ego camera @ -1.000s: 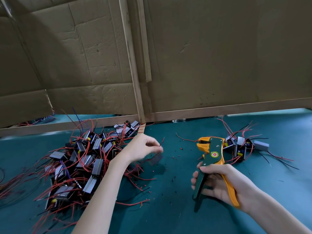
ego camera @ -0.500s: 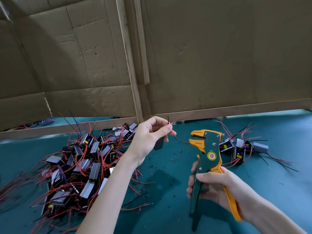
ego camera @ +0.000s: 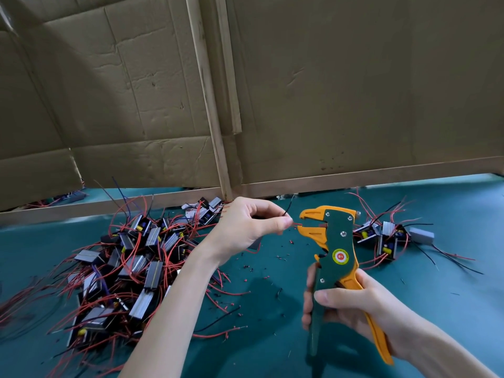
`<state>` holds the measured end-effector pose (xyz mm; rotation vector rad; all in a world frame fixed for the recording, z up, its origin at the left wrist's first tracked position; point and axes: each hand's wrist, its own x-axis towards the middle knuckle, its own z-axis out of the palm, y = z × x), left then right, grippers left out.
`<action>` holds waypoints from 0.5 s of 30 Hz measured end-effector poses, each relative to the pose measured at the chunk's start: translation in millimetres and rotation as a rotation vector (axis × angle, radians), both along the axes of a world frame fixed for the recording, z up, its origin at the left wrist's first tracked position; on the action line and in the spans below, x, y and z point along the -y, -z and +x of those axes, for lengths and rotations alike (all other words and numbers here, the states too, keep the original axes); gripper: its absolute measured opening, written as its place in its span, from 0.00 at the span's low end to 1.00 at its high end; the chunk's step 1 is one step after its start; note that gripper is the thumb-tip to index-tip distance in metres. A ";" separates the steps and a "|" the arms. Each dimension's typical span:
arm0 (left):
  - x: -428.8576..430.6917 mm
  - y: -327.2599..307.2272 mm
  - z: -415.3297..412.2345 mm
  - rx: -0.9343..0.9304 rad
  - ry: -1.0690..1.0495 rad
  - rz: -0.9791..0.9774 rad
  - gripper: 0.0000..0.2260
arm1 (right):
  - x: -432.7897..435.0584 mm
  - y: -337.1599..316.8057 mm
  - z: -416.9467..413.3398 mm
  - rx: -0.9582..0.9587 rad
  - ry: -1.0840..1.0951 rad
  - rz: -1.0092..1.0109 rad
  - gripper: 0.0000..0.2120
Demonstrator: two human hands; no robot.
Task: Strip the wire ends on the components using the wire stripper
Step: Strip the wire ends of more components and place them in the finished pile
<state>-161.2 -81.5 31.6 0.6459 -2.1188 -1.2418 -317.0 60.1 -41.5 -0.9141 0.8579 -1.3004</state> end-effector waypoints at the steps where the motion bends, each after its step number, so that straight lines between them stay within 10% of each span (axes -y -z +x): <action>1: -0.1 -0.2 0.3 0.014 0.001 0.000 0.05 | -0.1 0.1 0.3 -0.001 0.002 0.002 0.14; 15: 2.6 -0.1 3.5 0.063 0.087 -0.025 0.06 | -4.6 -0.9 8.0 -0.122 0.031 0.015 0.19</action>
